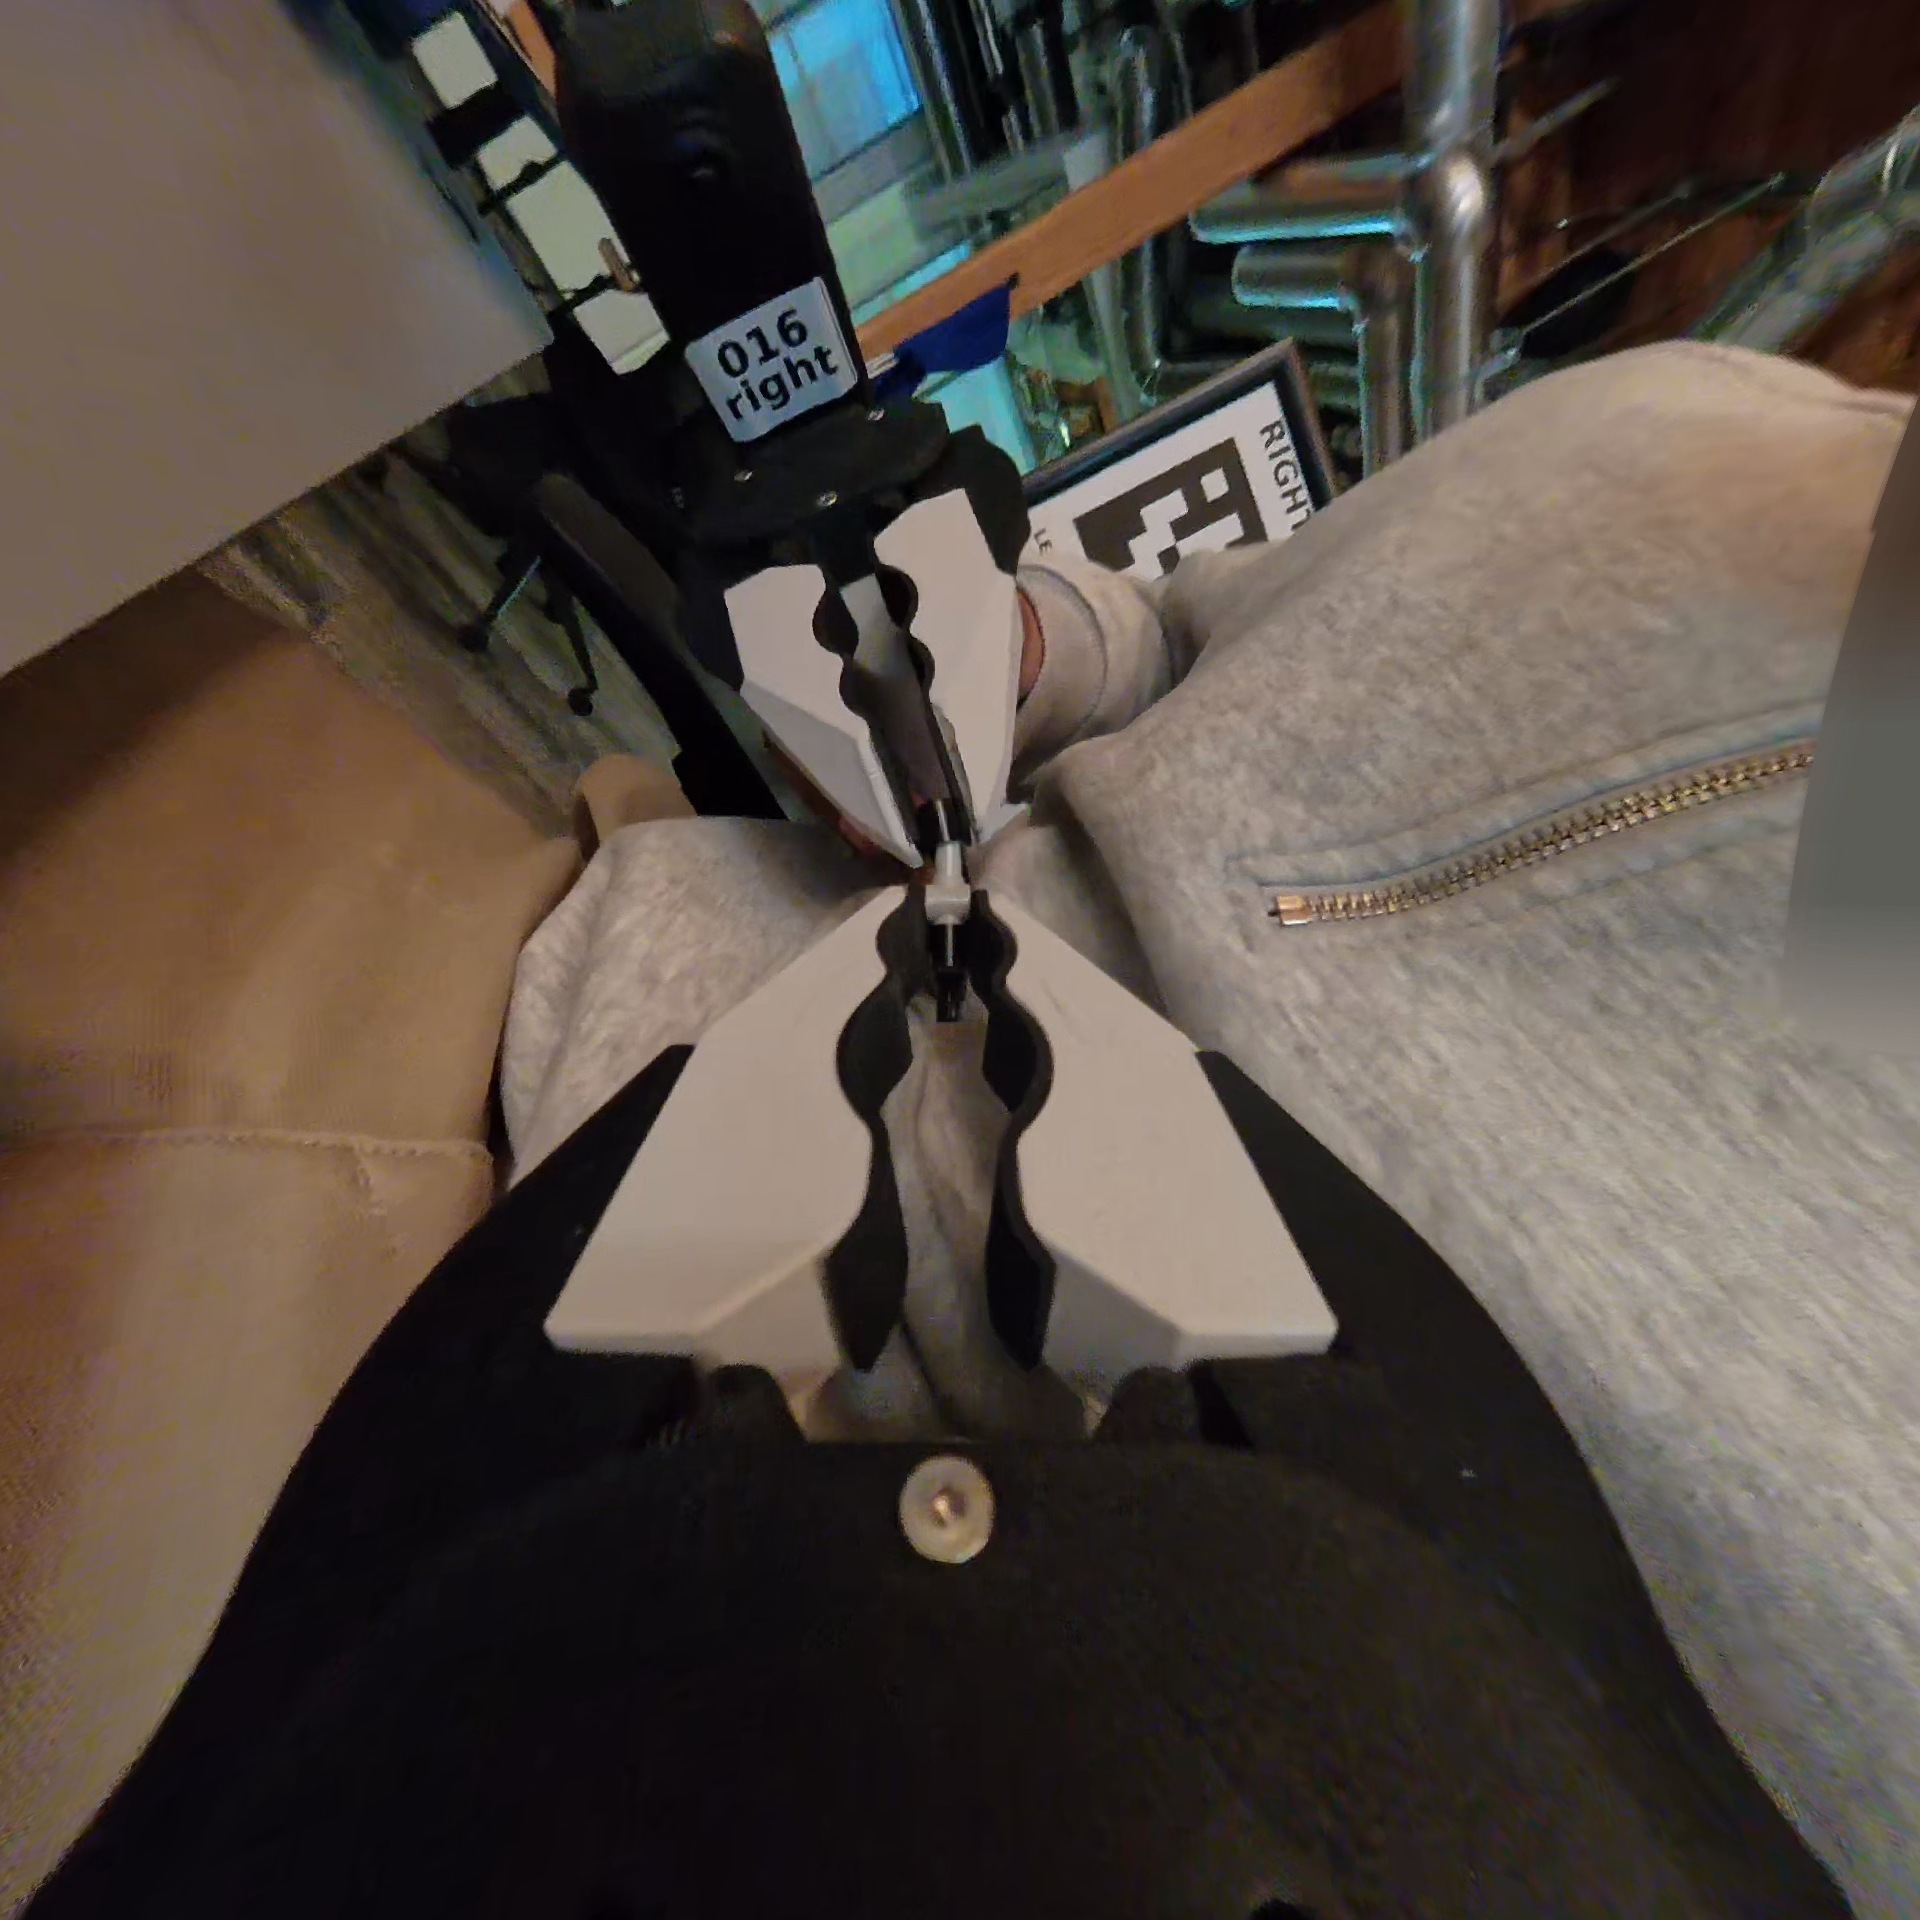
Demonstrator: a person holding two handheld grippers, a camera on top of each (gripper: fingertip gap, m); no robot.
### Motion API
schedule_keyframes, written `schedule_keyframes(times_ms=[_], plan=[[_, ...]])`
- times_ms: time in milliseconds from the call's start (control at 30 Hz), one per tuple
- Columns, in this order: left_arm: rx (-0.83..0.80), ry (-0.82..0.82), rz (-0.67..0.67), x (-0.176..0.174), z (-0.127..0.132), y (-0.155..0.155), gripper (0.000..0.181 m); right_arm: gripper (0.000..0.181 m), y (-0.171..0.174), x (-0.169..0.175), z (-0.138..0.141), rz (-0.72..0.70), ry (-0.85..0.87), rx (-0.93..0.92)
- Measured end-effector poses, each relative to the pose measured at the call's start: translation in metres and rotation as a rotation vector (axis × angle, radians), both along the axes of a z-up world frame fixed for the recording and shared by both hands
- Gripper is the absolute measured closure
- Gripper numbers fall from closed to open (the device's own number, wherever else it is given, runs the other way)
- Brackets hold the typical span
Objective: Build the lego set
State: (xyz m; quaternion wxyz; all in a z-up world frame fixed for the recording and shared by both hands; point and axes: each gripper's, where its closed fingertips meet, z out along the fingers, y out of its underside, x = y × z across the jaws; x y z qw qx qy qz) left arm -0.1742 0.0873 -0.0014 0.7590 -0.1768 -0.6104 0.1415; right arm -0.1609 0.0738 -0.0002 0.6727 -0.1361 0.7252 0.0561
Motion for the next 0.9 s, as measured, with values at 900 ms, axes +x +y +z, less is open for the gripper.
schedule_keyframes(times_ms=[900], plan=[[-0.175, -0.007, 0.177, 0.007, 0.019, -0.014, 0.177, 0.177, -0.003, -0.012, 0.017, -0.048, 0.003, -0.601]])
